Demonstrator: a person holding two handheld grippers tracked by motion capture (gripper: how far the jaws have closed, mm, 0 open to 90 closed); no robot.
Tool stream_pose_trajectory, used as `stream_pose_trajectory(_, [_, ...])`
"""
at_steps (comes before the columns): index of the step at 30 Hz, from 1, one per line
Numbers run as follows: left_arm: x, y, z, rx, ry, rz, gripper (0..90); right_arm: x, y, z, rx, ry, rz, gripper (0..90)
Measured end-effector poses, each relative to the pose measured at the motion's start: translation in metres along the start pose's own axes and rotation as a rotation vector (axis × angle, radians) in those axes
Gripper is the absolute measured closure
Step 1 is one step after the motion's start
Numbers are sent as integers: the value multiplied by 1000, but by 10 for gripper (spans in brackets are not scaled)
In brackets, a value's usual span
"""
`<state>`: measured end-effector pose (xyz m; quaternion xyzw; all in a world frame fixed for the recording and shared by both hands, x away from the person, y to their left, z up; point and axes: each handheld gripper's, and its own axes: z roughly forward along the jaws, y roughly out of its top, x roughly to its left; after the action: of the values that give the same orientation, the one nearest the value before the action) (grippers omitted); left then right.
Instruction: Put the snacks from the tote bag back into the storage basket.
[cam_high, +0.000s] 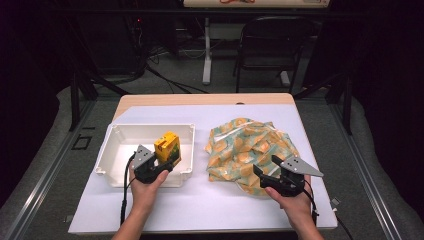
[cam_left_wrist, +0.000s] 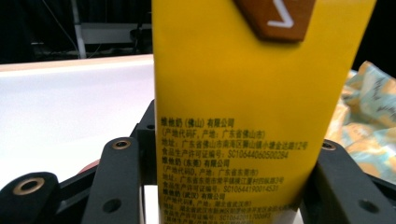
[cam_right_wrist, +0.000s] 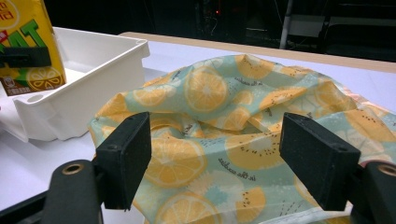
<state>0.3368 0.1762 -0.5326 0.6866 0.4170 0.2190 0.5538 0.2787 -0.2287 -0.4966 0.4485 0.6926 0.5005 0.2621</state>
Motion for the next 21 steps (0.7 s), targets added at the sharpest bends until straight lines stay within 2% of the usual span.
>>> stream_pose_trajectory(9, [0,-6,10,74,-3,6,514,-1,-1,0,4,0,0,248])
stream_pose_trajectory(15, [1,-9,14,127,30,-11,514,-2,-1,0,4,-2,-2,251])
stream_pose_trajectory(21, [4,-9,16,157,61,-38,515,-2,-1,1,4,-4,-1,254])
